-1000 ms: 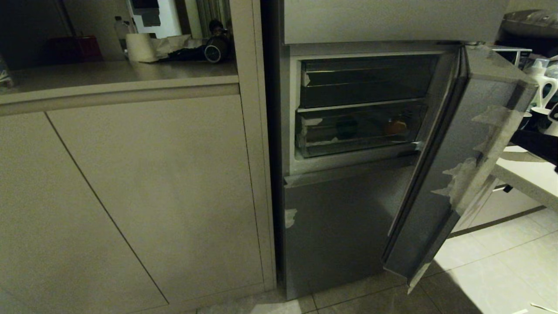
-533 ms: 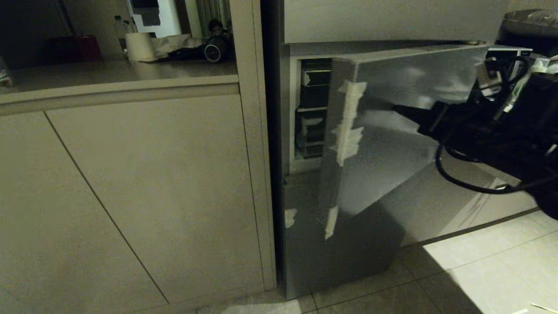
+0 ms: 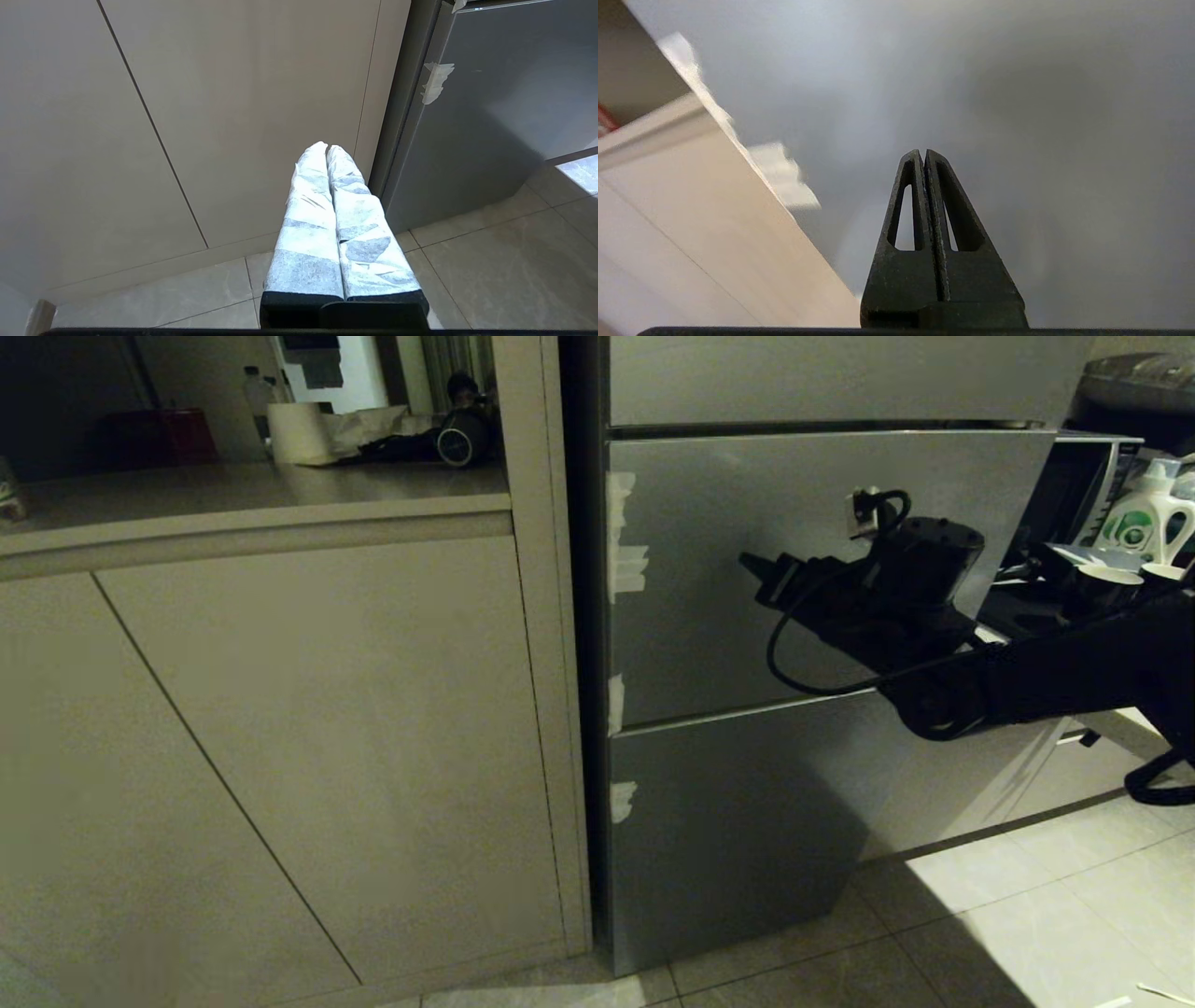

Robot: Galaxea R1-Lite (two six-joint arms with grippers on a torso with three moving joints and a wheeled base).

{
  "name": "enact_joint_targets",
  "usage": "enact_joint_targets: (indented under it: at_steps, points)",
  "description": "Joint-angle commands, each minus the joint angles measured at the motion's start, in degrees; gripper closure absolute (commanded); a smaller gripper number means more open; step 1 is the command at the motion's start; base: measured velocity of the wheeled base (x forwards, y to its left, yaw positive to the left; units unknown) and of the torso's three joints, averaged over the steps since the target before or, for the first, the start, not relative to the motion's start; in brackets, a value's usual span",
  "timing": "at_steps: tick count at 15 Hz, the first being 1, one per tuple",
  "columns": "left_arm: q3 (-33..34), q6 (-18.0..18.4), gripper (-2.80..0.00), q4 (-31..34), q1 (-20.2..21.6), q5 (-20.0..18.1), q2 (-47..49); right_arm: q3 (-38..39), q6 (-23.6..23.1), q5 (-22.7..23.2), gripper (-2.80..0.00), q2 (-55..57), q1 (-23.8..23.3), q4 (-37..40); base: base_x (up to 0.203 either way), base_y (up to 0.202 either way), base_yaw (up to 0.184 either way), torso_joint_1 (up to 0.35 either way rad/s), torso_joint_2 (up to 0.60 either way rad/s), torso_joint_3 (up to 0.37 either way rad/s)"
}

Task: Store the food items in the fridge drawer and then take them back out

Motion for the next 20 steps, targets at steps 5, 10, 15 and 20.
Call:
enact_joint_targets:
  at_steps: [5, 10, 15, 20]
  points:
    - [0.00, -0.04, 0.00, 0.02, 0.00, 0.02, 0.00, 32.61, -0.70, -0.40, 0.00, -35.11, 0.12, 0.27, 0.000, 0.000, 0.000, 0.000, 0.00, 0.000]
    - [0.00, -0.04, 0.00, 0.02, 0.00, 0.02, 0.00, 60.38, -12.48, -7.22, 0.00, -66.10, -2.35, 8.46, 0.000, 0.000, 0.000, 0.000, 0.00, 0.000]
    - [0.00, -0.04, 0.00, 0.02, 0.00, 0.02, 0.00, 75.61, -22.16, -21.22, 0.00, -86.98, -6.32, 28.36, 0.000, 0.000, 0.000, 0.000, 0.00, 0.000]
    - [0.00, -0.04, 0.00, 0.02, 0.00, 0.02, 0.00, 85.46, -31.65, -16.42, 0.00, -101.81, -11.85, 42.04, 0.000, 0.000, 0.000, 0.000, 0.00, 0.000]
